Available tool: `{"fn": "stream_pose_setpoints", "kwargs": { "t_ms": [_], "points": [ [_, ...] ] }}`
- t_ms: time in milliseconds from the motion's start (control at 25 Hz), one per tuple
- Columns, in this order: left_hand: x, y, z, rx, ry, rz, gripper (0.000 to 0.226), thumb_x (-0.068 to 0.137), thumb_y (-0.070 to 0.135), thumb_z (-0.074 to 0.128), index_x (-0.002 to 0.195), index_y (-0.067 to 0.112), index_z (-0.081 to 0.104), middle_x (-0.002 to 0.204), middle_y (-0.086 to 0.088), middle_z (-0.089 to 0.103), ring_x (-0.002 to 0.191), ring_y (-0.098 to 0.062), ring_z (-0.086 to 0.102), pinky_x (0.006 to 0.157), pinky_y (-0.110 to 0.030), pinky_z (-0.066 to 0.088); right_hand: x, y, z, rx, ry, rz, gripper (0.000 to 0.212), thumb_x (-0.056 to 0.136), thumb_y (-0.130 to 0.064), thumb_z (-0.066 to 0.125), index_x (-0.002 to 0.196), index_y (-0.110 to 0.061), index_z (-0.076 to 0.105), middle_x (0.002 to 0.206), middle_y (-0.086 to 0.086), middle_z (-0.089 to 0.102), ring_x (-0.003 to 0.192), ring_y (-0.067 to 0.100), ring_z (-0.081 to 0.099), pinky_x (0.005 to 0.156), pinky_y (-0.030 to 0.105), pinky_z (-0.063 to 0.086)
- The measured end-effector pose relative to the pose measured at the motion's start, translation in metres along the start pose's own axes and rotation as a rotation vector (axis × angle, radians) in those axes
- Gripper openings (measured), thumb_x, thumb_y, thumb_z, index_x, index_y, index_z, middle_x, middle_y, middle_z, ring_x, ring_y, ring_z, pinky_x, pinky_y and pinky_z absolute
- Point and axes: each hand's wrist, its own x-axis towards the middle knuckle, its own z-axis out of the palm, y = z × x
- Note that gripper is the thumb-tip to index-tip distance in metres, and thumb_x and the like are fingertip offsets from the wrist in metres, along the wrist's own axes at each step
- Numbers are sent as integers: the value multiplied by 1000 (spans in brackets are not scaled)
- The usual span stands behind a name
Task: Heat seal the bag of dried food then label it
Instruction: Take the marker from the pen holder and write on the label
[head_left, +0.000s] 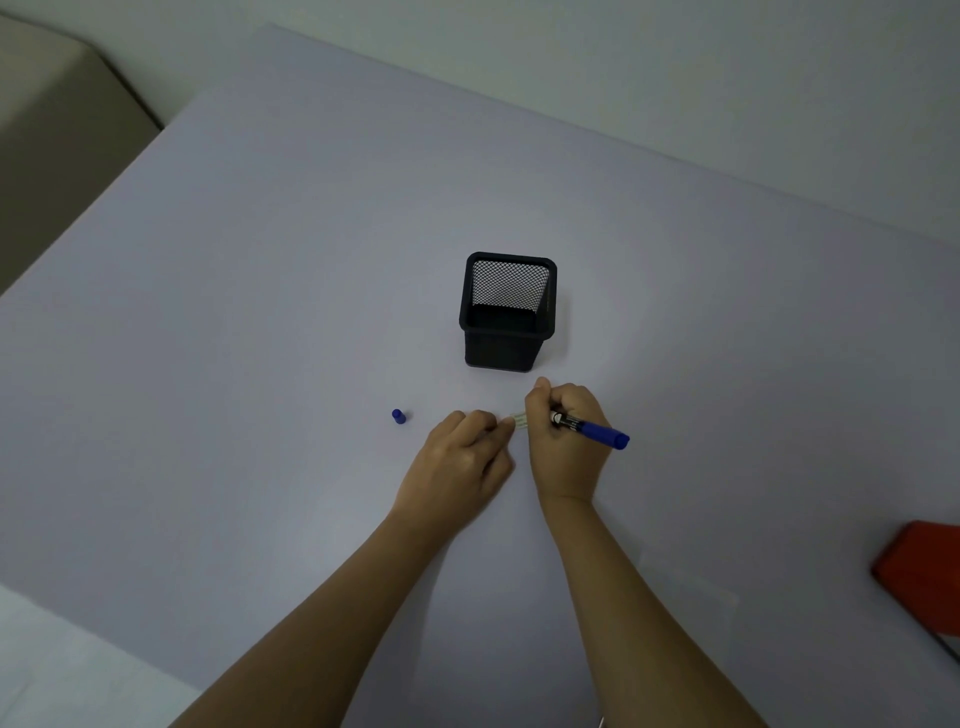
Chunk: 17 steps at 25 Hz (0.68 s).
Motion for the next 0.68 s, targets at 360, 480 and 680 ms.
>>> {"fn": "stream_pose_setpoints", "kwargs": {
  "t_ms": [360, 480, 680],
  "points": [
    [0, 1, -1, -1, 7, -1, 28, 87, 16, 51, 105, 4, 70, 85, -7, 63, 66, -18, 55, 64, -27, 47, 0, -2, -1, -7, -1, -4, 38, 88, -31, 47, 58, -7, 49, 53, 1, 47, 49, 13, 44, 48, 12, 34],
    [1, 2, 0, -3, 4, -3, 29, 88, 16, 51, 105, 3, 69, 85, -7, 63, 67, -18, 55, 64, -27, 47, 1, -1, -2, -6, 30, -6, 39, 87, -31, 47, 58, -6, 49, 54, 2, 48, 49, 16, 45, 48, 15, 35],
    [1, 2, 0, 2, 6, 1, 28, 87, 16, 52, 105, 3, 69, 86, -7, 64, 67, -18, 55, 64, -28, 48, 2, -1, -2, 0, 45, 20, 40, 87, -31, 47, 58, -5, 50, 54, 4, 49, 49, 16, 46, 48, 18, 36]
  ]
}}
